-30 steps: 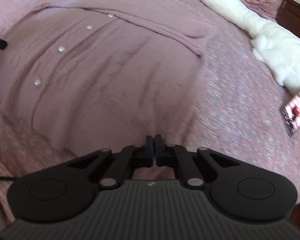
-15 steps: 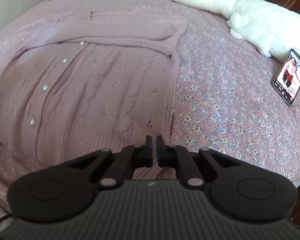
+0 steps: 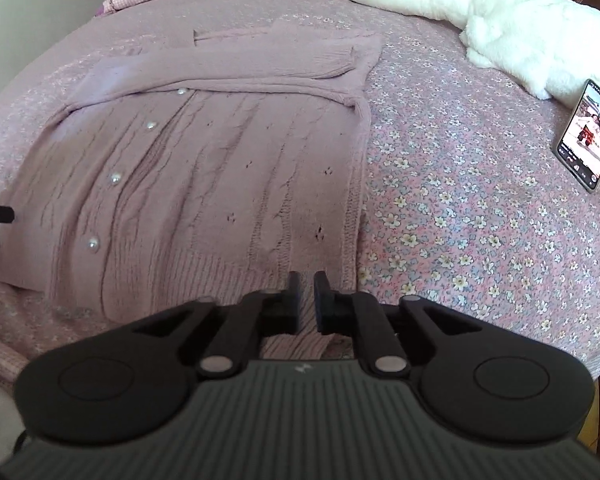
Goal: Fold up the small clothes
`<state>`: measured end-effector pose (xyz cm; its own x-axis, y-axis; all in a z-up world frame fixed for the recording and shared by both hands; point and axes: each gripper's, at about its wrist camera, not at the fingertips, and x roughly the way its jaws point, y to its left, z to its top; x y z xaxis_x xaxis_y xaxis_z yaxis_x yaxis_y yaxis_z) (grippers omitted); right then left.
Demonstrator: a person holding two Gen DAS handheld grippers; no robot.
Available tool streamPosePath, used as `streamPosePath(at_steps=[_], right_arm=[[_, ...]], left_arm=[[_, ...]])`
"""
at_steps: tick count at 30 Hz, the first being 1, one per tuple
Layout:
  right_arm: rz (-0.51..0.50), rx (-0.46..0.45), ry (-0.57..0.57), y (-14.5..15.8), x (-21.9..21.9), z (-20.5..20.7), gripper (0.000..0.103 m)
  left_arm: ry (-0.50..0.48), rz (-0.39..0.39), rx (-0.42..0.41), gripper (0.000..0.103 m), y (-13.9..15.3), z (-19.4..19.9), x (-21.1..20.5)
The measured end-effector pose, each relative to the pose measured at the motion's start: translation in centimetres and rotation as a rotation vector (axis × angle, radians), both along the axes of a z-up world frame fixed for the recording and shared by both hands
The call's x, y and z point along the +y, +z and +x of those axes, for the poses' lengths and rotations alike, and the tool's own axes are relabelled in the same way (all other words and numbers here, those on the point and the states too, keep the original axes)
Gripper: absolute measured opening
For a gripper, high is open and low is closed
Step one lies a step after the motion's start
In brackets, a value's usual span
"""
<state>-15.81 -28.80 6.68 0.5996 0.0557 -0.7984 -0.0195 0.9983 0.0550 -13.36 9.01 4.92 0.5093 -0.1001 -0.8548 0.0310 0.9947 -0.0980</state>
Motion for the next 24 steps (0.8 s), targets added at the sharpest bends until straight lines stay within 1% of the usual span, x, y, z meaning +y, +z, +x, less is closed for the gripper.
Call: streamPosePath(at_steps=[1, 2, 6, 10, 11, 12, 13, 14, 15, 16, 17, 19, 20, 21, 22, 24], right_arm=[[0.002, -0.010, 0.001, 0.0, 0.1, -0.2, 0.056], [0.002, -0.025, 0.001, 0.1, 0.1, -0.4, 0.063], [-0.004, -0.075, 0.023, 0.5, 0.3, -0.7, 0.062], [-0.009, -0.027, 0.010, -0.7, -0.2, 0.2, 0.060], [-0.007, -0.012, 0.007, -1.2, -0.3, 0.3, 0.059], [-0.002, 0.006, 0.007, -1.7, -0.4, 0.6, 0.047], [-0.012, 0.019, 0.005, -2.0, -0.4, 0.7, 0.025], [-0.026, 0.021, 0.004, -2.0, -0.4, 0.8, 0.011], [0.004, 0.019, 0.010, -1.7, -0.9, 0.8, 0.009], [0.030, 0.011, -0.003, -1.2, -1.4, 0.6, 0.009], [0.027, 0.002, -0.014, -0.8, -1.8, 0.5, 0.009], [-0.031, -0.001, -0.017, -0.6, -2.4, 0.2, 0.009], [-0.044, 0.009, -0.020, -0.9, -2.7, 0.3, 0.009], [-0.041, 0.022, -0.017, -1.3, -3.1, 0.4, 0.009], [-0.037, 0.028, -0.019, -1.6, -3.2, 0.5, 0.010], [-0.040, 0.032, -0.015, -2.0, -3.2, 0.7, 0.012]], left_arm=[[-0.003, -0.005, 0.004, 0.062, 0.0, -0.2, 0.0], [-0.006, -0.001, 0.005, 0.062, 0.0, -0.4, -0.2], [-0.020, 0.012, 0.008, 0.062, -0.2, -0.9, -0.6], [-0.028, 0.037, 0.016, 0.062, -0.8, -1.0, -1.2], [-0.033, 0.035, 0.011, 0.059, -1.0, -1.0, -1.3], [-0.039, 0.031, 0.001, 0.046, -1.1, -1.0, -1.4], [-0.045, 0.041, -0.005, 0.036, -1.2, -1.0, -1.4], [-0.051, 0.065, -0.016, 0.018, -1.1, -1.1, -1.5], [-0.057, 0.079, -0.035, 0.010, -0.7, -1.3, -1.5], [-0.058, 0.087, -0.049, 0.010, -0.3, -1.4, -1.3], [-0.051, 0.107, -0.060, 0.010, 0.0, -1.6, -1.1], [-0.035, 0.191, -0.057, 0.010, -0.1, -1.6, -0.7], [-0.022, 0.243, -0.043, 0.010, -0.7, -1.5, -0.5], [-0.008, 0.271, -0.024, 0.010, -1.2, -1.2, -0.2], [0.004, 0.278, -0.007, 0.010, -1.5, -1.1, 0.2], [0.015, 0.255, 0.002, 0.010, -1.5, -1.1, 0.8]])
